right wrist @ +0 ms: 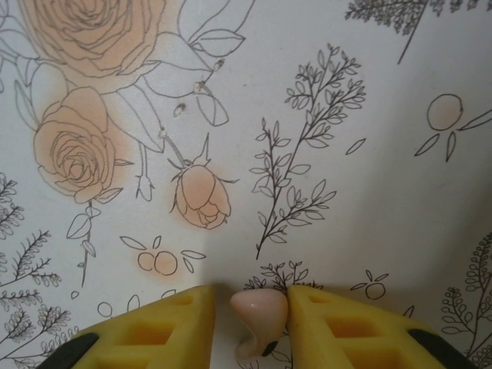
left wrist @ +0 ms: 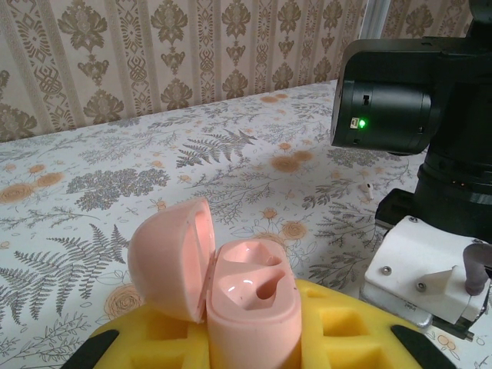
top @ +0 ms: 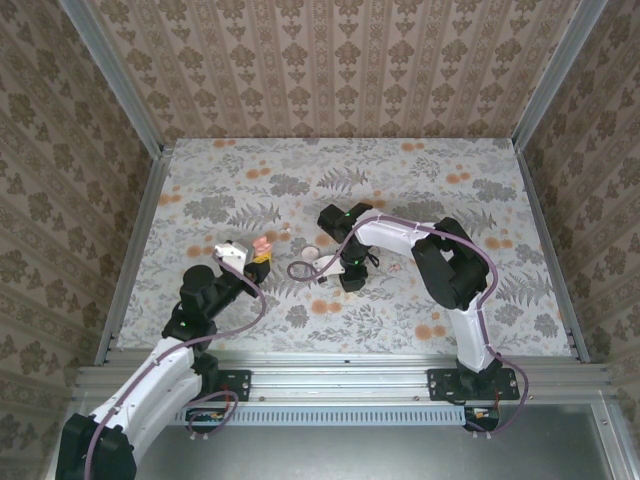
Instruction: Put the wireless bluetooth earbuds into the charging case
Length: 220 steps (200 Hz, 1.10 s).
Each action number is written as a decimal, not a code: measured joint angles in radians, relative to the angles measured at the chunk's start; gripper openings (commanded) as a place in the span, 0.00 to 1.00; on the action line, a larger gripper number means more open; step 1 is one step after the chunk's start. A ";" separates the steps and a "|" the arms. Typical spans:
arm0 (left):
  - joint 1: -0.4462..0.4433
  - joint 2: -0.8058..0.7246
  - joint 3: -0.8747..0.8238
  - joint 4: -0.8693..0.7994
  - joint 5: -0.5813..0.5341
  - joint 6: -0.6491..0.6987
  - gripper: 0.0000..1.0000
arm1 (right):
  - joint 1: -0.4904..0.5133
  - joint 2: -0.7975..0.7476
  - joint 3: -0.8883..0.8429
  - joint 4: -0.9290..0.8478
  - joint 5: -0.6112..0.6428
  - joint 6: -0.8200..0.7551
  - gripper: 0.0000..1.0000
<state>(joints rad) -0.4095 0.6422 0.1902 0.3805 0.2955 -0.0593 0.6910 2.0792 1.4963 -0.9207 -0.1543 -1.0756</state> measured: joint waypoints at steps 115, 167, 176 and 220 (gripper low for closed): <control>0.000 0.000 0.000 0.000 -0.001 0.003 0.11 | 0.000 -0.030 -0.039 0.053 0.018 0.026 0.20; 0.000 0.043 0.002 -0.008 0.000 0.008 0.11 | -0.014 -0.104 -0.108 0.145 0.014 0.091 0.19; 0.000 0.051 0.002 -0.011 -0.001 0.010 0.11 | -0.019 -0.117 -0.119 0.159 0.012 0.107 0.18; 0.000 0.084 0.002 -0.014 0.000 0.014 0.11 | -0.031 -0.198 -0.216 0.232 -0.003 0.201 0.18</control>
<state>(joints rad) -0.4099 0.7258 0.1925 0.3660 0.2951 -0.0448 0.6605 1.8809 1.2804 -0.6888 -0.1570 -0.8745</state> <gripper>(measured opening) 0.216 0.180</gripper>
